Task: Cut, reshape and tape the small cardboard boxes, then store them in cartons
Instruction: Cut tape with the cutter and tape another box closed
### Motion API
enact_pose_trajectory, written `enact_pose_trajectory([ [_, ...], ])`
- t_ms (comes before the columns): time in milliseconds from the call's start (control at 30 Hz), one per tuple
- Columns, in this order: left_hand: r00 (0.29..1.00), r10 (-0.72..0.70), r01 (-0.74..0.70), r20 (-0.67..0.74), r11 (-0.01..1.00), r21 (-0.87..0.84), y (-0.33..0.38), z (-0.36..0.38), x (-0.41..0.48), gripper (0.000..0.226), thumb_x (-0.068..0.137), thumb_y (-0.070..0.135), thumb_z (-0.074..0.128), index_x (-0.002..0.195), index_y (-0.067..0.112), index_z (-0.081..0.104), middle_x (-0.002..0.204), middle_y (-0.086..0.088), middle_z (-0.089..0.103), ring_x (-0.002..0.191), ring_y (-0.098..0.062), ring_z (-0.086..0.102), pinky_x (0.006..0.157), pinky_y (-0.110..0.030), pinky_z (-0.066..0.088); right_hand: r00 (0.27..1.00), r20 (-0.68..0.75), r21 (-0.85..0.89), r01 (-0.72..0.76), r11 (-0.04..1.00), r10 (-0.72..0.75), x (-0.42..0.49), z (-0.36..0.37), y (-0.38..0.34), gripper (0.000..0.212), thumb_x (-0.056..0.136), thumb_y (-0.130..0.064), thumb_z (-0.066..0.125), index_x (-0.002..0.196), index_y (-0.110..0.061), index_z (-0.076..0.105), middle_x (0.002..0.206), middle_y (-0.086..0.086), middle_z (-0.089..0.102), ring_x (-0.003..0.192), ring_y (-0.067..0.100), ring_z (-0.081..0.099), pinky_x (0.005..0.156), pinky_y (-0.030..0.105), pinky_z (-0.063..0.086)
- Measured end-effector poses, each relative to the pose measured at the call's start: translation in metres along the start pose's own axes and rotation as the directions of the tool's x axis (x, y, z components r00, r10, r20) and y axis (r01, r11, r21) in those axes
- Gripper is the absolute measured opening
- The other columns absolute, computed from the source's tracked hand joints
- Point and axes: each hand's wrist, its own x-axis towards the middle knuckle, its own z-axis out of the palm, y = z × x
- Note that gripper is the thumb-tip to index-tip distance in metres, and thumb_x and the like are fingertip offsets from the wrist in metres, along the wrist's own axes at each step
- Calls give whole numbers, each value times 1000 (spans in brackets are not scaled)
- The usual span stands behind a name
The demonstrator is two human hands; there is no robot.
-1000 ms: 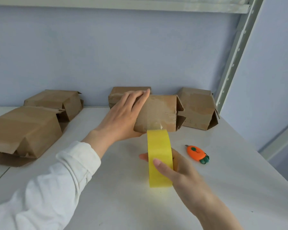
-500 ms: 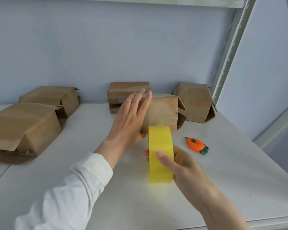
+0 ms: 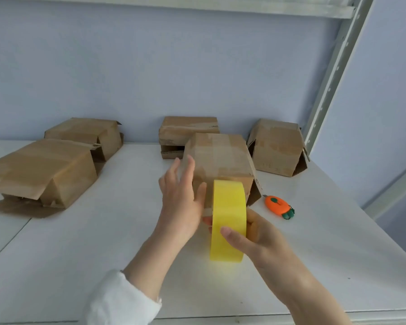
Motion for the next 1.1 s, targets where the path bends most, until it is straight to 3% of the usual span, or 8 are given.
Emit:
enact_pose_trajectory([
  [100,959,-219,280,179,824,-493,16,-10,-24,56,85,60,48,124,21,53,126,4,55,116,-9,49,94,-18,40,1000,15,-52,-13,999,14,0,-4,0,32,87,-14,60,119,-14,55,103,-7,72,96,5,66,72,13,50],
  [267,878,-282,465,387,698,-545,27,-5,-29,63,68,73,57,111,27,58,105,5,68,98,-12,65,92,-35,49,997,65,-296,-28,955,50,-2,-28,-14,46,67,-50,59,106,-26,61,101,-7,71,97,4,64,82,19,51],
  [367,847,-303,517,438,665,-540,29,-7,-25,61,74,61,60,126,30,49,113,5,64,102,-13,62,88,-33,49,961,-273,-414,-82,907,-38,14,-72,-15,27,83,-44,58,98,-22,63,98,-5,69,91,11,63,76,23,51],
  [533,808,-300,556,507,673,-488,38,-15,-19,57,76,59,57,125,32,49,115,3,62,106,-16,59,96,-38,46,865,-496,-764,-388,516,-84,65,-119,13,46,92,-42,52,127,-11,55,126,12,52,114,28,48,91,35,40],
  [667,789,-325,576,522,687,-443,46,-16,-16,29,90,53,44,104,31,57,88,4,69,82,-14,66,78,-31,52,883,-470,-838,-447,313,2,81,-123,27,39,93,-44,48,104,-8,58,115,16,51,107,32,41,77,31,31],
  [867,805,-374,564,461,723,-398,35,-10,-13,21,96,32,46,100,16,59,108,-9,60,94,-22,58,78,-31,41,866,-446,-542,-62,838,-225,71,-110,-3,20,86,-19,66,97,-18,50,95,-2,57,76,13,59,58,20,48],
  [967,818,-401,551,413,753,-360,23,0,-7,29,96,29,47,118,11,50,101,-9,55,92,-22,53,75,-28,35,861,-216,-663,217,717,-460,73,-84,-32,18,87,-22,64,103,-23,55,91,-15,57,80,4,54,65,16,42],
  [1100,788,-453,576,416,782,-240,47,-5,2,26,97,36,41,78,20,51,77,-1,49,85,-19,50,71,-28,30,891,8,-924,180,337,-454,90,-64,-39,23,95,-30,50,113,-15,47,92,1,63,78,24,57,58,30,29],
])
